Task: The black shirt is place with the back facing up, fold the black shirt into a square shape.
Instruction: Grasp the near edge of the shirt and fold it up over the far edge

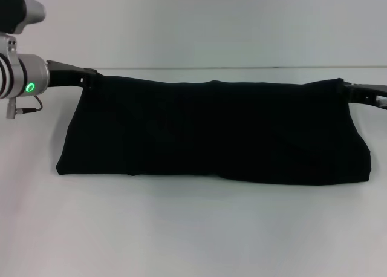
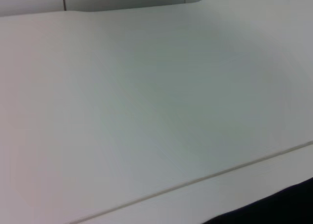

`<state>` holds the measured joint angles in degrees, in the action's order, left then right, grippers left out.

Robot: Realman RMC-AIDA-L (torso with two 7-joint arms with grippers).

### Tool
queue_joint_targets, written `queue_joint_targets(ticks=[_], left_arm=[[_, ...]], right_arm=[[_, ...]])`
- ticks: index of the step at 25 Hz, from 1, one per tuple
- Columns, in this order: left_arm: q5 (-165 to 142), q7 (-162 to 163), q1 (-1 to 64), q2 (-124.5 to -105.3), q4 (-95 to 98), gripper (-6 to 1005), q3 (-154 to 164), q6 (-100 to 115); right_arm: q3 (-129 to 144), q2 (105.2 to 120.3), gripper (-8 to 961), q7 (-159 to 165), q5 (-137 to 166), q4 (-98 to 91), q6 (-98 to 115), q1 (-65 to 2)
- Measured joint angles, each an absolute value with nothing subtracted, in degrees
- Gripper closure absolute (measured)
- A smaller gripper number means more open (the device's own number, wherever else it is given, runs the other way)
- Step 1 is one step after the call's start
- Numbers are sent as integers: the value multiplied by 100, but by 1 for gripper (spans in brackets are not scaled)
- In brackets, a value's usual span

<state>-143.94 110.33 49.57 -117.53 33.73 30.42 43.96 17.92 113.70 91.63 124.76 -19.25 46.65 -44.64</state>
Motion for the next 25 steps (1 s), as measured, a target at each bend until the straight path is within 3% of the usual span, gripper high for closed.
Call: queue_joint_targets(ticks=[5,15,25], left_arm=[[-14395,11031,5002,-11817,3368,997,3237,4023],[-14396,11030,5196,-11783,3419,997,3254,3696],[-14378,11022,5253,-11856,3001,996,3533,2865]], right_arm=[[1883,11496,835,9131,12459,-1947,4241,-4700],[1883,11369,822,9172,12453,-1972,4113,-4918],[1915,11427,809,9159,12454,-1901,3708,-5044]])
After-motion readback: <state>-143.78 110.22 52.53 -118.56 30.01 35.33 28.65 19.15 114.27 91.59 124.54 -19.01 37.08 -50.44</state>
